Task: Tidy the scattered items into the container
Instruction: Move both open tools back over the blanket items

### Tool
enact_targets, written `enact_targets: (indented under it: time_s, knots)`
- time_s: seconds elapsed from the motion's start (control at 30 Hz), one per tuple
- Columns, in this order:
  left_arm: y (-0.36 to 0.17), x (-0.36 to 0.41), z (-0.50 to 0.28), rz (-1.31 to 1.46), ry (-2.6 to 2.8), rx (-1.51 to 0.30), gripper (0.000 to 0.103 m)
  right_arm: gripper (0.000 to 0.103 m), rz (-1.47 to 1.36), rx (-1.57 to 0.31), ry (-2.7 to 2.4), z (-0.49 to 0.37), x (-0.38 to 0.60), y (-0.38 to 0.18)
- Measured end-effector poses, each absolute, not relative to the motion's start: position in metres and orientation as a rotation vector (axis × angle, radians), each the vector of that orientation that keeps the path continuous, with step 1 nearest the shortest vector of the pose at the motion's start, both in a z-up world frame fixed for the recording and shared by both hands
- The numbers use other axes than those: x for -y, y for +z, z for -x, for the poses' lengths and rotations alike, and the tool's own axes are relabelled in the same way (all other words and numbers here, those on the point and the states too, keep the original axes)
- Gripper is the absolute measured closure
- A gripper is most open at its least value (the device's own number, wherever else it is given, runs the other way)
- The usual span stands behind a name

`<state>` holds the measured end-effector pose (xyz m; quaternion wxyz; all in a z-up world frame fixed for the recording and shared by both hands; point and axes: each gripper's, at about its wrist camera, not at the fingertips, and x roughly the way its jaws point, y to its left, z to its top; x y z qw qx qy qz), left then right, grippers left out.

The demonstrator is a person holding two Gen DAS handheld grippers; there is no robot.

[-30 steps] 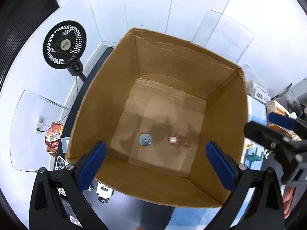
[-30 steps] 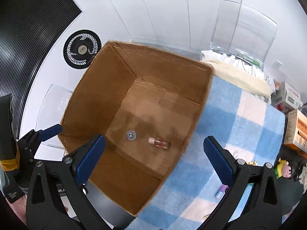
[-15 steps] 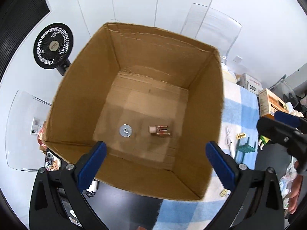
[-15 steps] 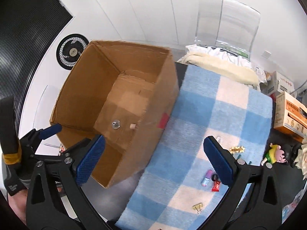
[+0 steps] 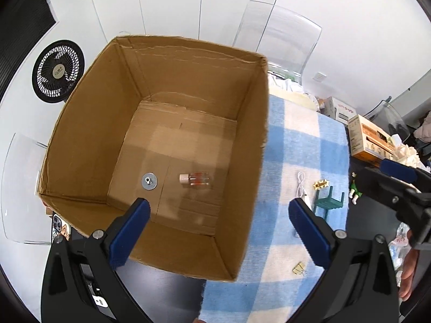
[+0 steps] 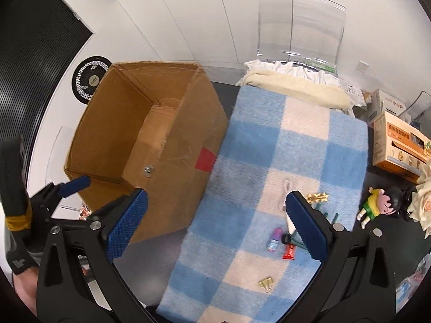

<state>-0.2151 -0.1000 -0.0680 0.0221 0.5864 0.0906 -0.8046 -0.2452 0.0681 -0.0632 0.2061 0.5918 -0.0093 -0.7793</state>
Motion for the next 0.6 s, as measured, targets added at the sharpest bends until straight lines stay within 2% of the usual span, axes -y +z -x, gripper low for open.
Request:
enact_targets:
  time_s: [0.6]
  knots:
    - [-0.064,0.044,0.222,-1.858,-2.538,-0.184,0.001,0.0,-1.696,0.109,-2.232,0.232,-0.142,-0.074]
